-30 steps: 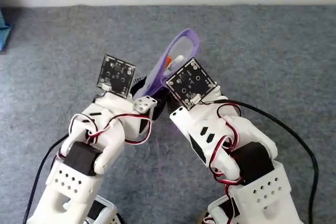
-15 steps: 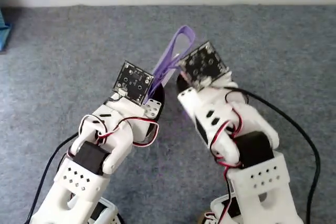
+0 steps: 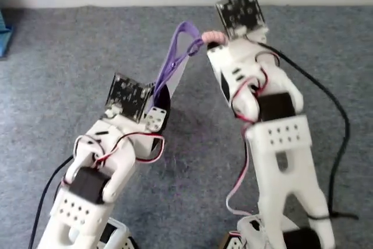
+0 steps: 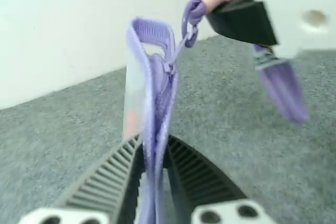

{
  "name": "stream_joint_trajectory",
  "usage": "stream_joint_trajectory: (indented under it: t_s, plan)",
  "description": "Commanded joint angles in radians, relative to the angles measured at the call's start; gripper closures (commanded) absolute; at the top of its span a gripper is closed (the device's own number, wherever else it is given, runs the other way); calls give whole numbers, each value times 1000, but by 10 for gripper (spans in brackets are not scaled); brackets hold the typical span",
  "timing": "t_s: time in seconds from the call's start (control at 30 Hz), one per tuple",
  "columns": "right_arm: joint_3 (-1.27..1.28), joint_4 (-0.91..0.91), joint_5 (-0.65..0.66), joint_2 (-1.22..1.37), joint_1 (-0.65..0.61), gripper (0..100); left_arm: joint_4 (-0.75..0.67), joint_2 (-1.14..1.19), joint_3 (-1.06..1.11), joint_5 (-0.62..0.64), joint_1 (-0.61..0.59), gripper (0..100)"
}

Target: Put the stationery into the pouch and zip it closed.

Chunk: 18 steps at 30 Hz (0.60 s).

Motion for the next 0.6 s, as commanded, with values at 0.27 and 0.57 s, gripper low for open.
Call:
stream_joint_trajectory:
  t_s: [0.27,0.57]
  plan:
    - [-434,-41,-11,358,85,991,98,-311,137,-9,-14,991]
    - [-620,33,-2,544,101,991,242,-448,143,-6,-21,991]
